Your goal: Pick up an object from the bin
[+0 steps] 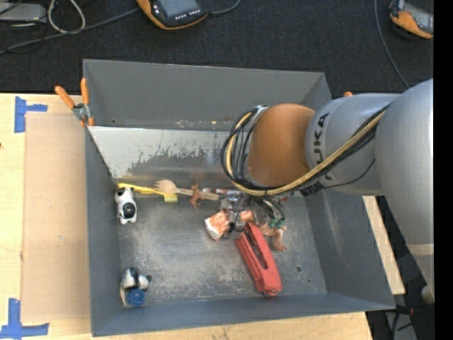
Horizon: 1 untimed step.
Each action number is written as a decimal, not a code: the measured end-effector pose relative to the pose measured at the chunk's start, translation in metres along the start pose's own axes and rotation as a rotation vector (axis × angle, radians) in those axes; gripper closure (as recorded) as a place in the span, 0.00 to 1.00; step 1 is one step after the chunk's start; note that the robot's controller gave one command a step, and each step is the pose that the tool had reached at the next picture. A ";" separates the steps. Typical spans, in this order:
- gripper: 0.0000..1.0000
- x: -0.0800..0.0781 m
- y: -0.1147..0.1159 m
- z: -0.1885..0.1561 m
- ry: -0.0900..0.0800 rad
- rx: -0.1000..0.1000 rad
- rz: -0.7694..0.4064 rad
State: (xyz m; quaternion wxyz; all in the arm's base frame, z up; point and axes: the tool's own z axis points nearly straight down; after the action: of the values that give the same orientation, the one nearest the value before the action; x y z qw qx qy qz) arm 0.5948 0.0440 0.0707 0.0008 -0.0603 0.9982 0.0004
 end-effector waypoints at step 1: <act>1.00 0.010 0.000 -0.057 0.008 -0.003 -0.134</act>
Offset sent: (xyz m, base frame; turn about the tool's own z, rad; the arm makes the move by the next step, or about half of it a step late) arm -0.0084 0.0001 0.1448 -0.0749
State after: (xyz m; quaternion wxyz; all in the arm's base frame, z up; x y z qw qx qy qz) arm 0.5851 0.0429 0.1279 -0.0031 -0.1272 0.9919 0.0017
